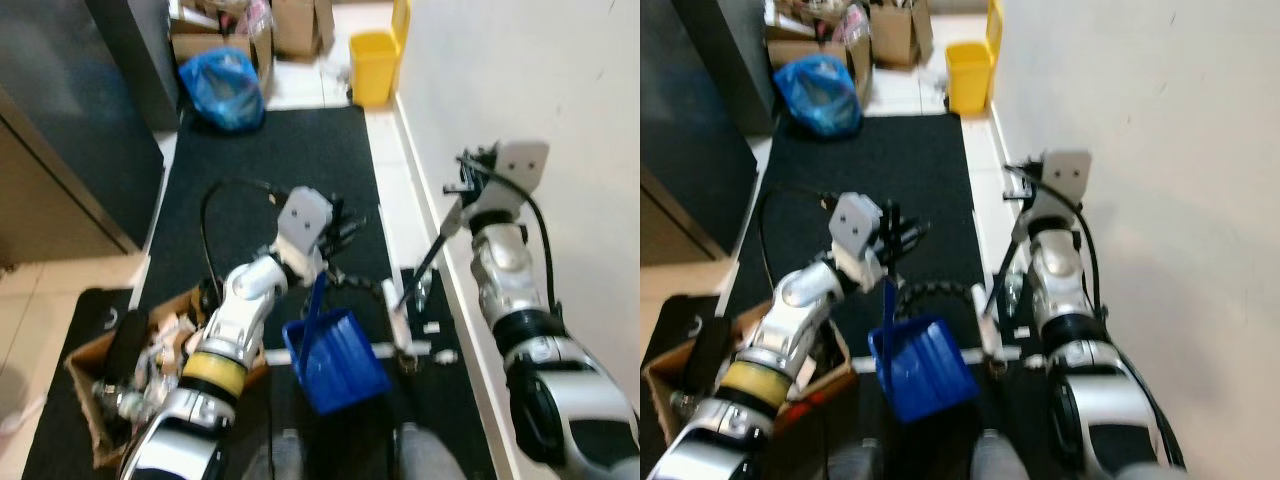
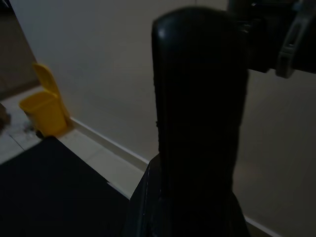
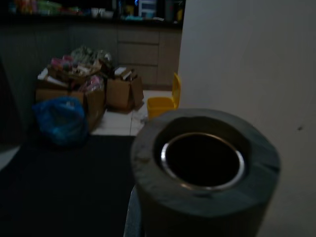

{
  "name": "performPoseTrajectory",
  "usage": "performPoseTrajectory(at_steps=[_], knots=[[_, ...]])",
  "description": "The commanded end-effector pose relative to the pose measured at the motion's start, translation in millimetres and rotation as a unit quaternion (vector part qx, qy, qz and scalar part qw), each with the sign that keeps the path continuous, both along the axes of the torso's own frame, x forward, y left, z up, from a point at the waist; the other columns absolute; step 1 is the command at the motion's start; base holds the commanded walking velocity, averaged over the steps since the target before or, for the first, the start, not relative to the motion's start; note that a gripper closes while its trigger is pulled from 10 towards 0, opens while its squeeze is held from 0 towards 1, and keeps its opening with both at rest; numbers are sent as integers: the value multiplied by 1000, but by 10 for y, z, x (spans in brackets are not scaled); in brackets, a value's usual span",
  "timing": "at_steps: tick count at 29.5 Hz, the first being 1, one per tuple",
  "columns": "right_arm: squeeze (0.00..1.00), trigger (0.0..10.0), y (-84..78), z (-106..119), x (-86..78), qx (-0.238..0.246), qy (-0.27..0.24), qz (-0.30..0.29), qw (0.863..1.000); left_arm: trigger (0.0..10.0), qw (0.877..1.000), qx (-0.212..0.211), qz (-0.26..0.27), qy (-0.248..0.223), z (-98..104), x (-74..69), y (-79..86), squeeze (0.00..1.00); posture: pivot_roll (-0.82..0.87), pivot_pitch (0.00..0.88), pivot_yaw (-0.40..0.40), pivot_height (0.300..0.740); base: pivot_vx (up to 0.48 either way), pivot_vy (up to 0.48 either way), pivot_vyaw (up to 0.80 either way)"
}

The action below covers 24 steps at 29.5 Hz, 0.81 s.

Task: Sweep floor

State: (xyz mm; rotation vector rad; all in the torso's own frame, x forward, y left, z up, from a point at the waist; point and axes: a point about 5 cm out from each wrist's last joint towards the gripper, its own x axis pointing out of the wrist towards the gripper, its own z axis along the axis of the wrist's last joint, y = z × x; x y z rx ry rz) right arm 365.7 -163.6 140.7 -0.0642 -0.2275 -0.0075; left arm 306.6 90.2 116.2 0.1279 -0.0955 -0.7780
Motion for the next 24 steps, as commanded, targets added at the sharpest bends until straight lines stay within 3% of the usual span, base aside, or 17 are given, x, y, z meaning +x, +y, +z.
performPoseTrajectory(at_steps=[1, 8, 13, 24], knots=[[0, 10000, 61, 43, 13, -8, -12, 9, 1000, 10000, 1000, -6, -10, -8, 19, -36, -77, 0, 115, 124, -30, 740, 0, 0, 0], [0, 10000, 174, 156, -34, -32, -84, 7, 996, 10000, 1000, 7, -4, 6, -145, -177, -70, 0, 126, 158, -52, 740, 0, 0, 0], [0, 10000, 162, 54, -12, 0, -39, 10, 999, 10000, 999, 19, 19, -25, -174, -236, -45, 0, 127, 200, -69, 740, 0, 0, 0], [0, 10000, 190, 86, -33, -17, -55, 26, 998, 10000, 994, 5, 80, -71, -121, -212, 30, 0, 120, 271, -97, 740, 0, 0, 0]])
